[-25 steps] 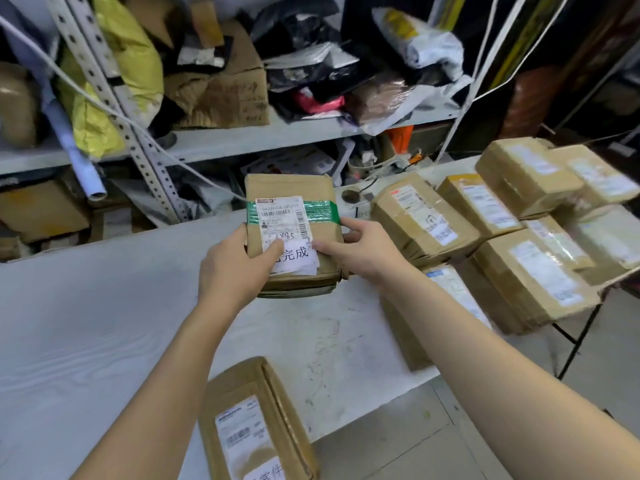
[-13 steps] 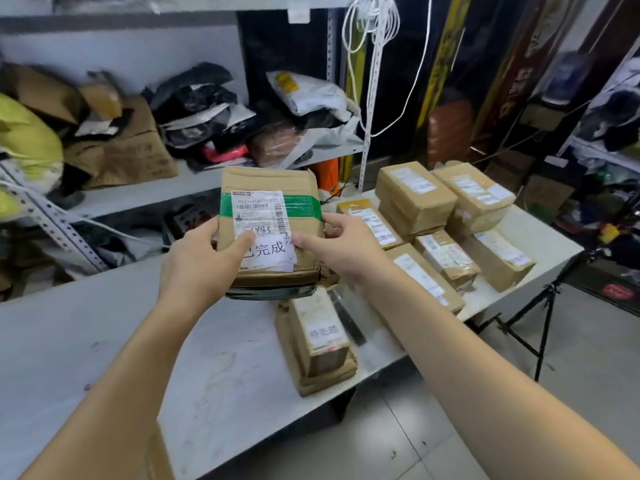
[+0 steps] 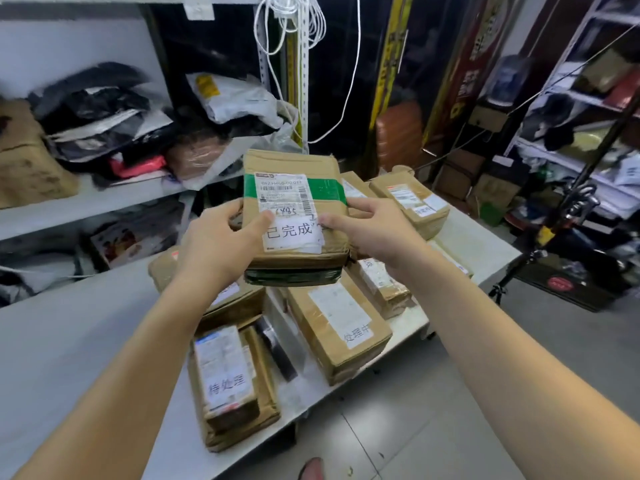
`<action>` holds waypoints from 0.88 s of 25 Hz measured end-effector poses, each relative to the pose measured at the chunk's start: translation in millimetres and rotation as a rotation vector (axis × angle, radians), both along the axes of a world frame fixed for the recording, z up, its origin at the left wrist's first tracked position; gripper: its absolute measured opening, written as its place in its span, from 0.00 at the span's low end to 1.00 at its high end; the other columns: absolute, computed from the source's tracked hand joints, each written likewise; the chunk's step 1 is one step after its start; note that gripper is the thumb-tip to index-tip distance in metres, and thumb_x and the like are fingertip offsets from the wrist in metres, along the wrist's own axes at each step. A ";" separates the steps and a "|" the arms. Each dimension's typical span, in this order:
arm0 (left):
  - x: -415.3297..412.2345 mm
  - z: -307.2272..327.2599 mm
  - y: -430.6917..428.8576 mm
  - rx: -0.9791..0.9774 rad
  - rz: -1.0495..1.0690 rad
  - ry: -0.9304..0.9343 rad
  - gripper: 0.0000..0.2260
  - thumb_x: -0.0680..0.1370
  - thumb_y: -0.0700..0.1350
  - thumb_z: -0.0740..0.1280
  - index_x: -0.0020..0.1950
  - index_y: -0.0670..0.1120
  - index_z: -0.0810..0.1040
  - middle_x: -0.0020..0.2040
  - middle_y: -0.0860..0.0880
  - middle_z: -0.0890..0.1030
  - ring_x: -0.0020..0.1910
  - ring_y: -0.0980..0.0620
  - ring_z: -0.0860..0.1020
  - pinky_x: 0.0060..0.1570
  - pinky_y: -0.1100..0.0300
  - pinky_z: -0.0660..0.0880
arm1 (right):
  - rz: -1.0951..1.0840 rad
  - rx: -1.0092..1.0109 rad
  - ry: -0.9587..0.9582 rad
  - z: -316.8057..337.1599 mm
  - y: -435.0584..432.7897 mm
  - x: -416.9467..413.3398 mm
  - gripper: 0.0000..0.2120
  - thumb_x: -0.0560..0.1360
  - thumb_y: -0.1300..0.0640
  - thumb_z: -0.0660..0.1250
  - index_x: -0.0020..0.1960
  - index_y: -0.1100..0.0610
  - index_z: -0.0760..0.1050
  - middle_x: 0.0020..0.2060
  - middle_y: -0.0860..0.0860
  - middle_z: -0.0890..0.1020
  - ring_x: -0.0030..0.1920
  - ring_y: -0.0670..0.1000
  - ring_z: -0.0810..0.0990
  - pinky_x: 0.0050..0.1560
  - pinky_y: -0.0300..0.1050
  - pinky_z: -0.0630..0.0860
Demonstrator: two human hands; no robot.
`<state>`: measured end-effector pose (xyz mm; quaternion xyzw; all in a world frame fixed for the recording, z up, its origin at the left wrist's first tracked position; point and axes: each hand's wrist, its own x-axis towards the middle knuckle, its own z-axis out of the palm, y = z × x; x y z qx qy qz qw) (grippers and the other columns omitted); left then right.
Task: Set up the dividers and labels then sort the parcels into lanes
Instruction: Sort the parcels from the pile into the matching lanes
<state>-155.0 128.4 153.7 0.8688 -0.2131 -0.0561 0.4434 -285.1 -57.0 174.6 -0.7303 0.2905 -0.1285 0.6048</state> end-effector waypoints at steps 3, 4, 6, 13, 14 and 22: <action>9.6 -13.2 -41.5 -0.058 -0.069 0.085 0.18 0.77 0.64 0.67 0.63 0.59 0.82 0.48 0.60 0.84 0.49 0.55 0.82 0.50 0.51 0.80 | -0.030 -0.036 0.077 0.9 -40.7 -0.5 0.23 0.73 0.49 0.78 0.65 0.50 0.78 0.49 0.45 0.86 0.40 0.40 0.86 0.32 0.33 0.78; 11.7 -17.9 -56.4 -0.071 -0.088 0.120 0.20 0.76 0.65 0.67 0.64 0.59 0.82 0.47 0.60 0.84 0.48 0.55 0.82 0.51 0.49 0.81 | -0.048 -0.057 0.113 -0.2 -55.4 0.0 0.29 0.72 0.47 0.78 0.70 0.51 0.76 0.52 0.45 0.85 0.41 0.41 0.86 0.31 0.32 0.77; 10.1 -29.2 -81.4 -0.072 -0.122 0.151 0.22 0.73 0.68 0.66 0.62 0.61 0.82 0.45 0.59 0.86 0.47 0.55 0.84 0.50 0.47 0.82 | -0.067 -0.083 0.149 -7.8 -82.6 -2.0 0.34 0.71 0.45 0.79 0.74 0.52 0.73 0.55 0.46 0.83 0.44 0.42 0.85 0.29 0.31 0.76; -24.5 -62.0 -143.7 0.025 -0.092 0.205 0.13 0.77 0.63 0.67 0.59 0.63 0.82 0.42 0.61 0.83 0.45 0.58 0.82 0.43 0.56 0.78 | -0.035 -0.024 0.180 -53.4 -155.0 -23.6 0.30 0.70 0.48 0.80 0.70 0.47 0.76 0.46 0.43 0.83 0.41 0.40 0.84 0.35 0.37 0.79; -32.7 -66.7 -151.7 0.033 -0.083 0.218 0.10 0.77 0.62 0.68 0.57 0.64 0.81 0.41 0.62 0.83 0.44 0.59 0.81 0.41 0.57 0.77 | -0.010 -0.010 0.186 -62.2 -166.6 -28.2 0.30 0.70 0.47 0.80 0.70 0.47 0.76 0.47 0.44 0.83 0.44 0.42 0.84 0.38 0.39 0.79; -106.5 -114.8 -216.6 -0.035 0.093 0.308 0.13 0.77 0.57 0.71 0.61 0.58 0.83 0.46 0.63 0.85 0.46 0.67 0.82 0.40 0.70 0.77 | 0.234 0.071 0.238 -114.1 -259.8 -63.2 0.31 0.69 0.50 0.81 0.69 0.46 0.75 0.51 0.48 0.83 0.52 0.49 0.84 0.49 0.51 0.85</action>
